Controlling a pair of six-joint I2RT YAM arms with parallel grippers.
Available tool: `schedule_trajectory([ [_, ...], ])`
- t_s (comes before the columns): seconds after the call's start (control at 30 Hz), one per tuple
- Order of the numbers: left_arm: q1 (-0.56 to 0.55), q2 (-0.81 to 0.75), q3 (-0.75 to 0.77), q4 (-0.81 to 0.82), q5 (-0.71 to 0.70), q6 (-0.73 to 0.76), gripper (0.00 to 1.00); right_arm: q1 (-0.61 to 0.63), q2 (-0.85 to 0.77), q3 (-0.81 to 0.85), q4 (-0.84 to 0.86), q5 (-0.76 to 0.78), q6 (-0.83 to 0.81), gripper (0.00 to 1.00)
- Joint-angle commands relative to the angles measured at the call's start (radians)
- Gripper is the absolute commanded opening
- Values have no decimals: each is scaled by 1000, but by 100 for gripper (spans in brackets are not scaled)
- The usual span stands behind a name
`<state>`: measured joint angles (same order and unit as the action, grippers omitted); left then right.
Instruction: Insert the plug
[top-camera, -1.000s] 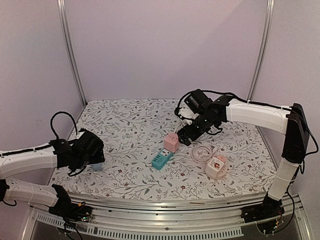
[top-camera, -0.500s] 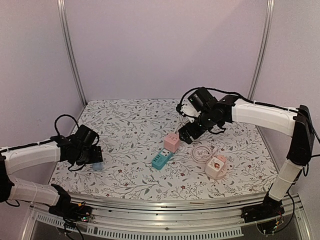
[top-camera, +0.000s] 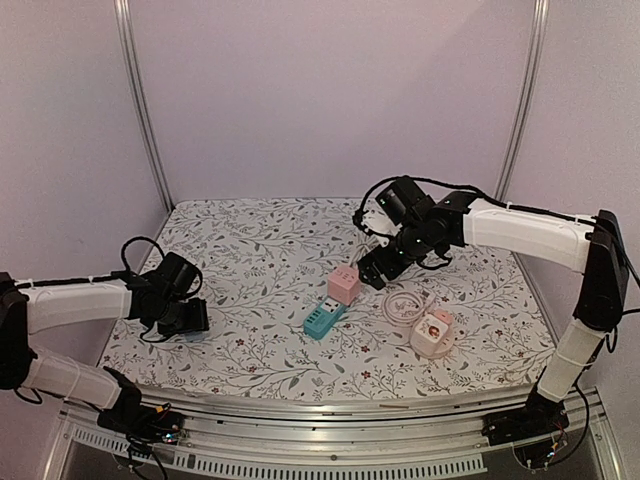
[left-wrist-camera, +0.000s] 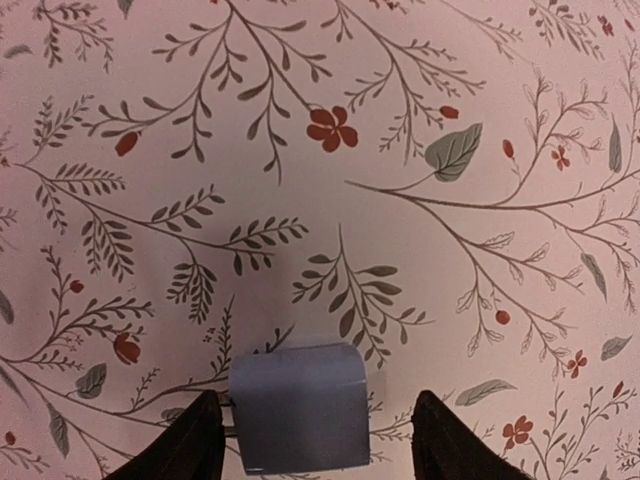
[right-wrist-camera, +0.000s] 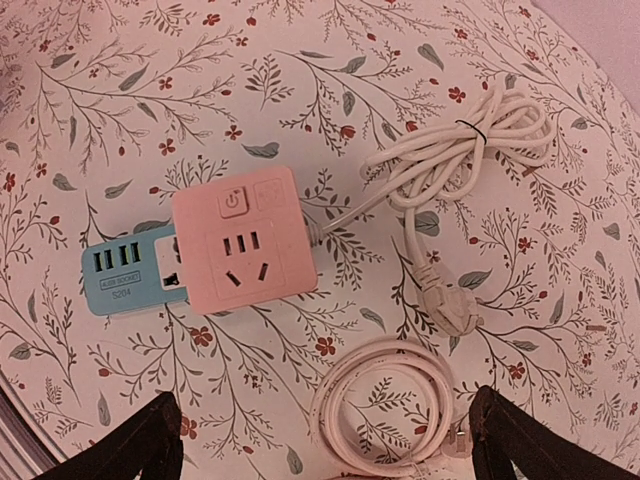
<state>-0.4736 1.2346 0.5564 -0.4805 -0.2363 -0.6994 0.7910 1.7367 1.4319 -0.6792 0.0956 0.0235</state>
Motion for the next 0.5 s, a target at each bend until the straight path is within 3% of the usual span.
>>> schedule_trajectory([
  [0.0,14,12,-11,7,27,-12,61,-2,-23,-13,11,10,3,99],
  [0.1,15,25,-9,12,37,-13,52,-3,-22,-14,12,10,0,99],
  [0.3,15,50,-6,13,49,-18,48,-3,-27,-18,13,13,0,99],
  [0.47,13,61,-7,22,63,-13,37,-3,-34,-21,15,14,0,99],
])
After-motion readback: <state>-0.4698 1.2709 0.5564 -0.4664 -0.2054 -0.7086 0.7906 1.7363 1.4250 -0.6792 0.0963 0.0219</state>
